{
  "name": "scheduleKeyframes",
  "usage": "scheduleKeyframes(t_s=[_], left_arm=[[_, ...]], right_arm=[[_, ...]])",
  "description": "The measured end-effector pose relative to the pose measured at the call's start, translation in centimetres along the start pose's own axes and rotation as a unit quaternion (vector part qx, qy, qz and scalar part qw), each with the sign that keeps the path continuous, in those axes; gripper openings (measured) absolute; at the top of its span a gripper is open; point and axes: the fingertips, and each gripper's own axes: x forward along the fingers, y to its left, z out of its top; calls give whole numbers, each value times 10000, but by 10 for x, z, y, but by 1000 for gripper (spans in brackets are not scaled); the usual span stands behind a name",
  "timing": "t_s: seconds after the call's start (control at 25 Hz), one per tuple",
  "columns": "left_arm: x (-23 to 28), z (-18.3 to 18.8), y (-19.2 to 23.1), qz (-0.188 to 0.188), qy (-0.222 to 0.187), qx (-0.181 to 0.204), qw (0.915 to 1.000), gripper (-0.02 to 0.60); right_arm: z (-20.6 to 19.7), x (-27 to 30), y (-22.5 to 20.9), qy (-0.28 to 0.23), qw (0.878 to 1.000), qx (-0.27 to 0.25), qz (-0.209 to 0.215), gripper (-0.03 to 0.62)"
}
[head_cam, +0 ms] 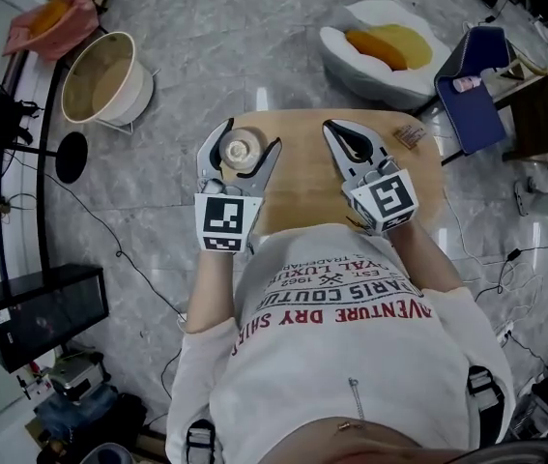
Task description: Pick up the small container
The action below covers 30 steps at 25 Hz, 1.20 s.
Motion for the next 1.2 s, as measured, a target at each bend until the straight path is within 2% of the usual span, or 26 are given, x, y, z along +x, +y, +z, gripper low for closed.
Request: scheduleKeyframes(t_s=[0.2, 0.56, 0.92, 1.2], left_arm=[[-4, 4, 0, -5, -1, 13, 10000, 342], [-11, 1, -6, -28, -17, -8, 10000, 342], [-17, -1, -18, -120, -45, -34, 9999, 342], [-22, -9, -12, -136, -40, -38, 9999, 342]], right_arm=[[9, 0, 8, -140, 9999, -31, 57, 8], [16, -8, 9, -262, 9996, 59, -104, 6], [16, -18, 10, -267, 9990, 120, -348, 6], [13, -12, 16, -215, 9993, 78, -303, 6]])
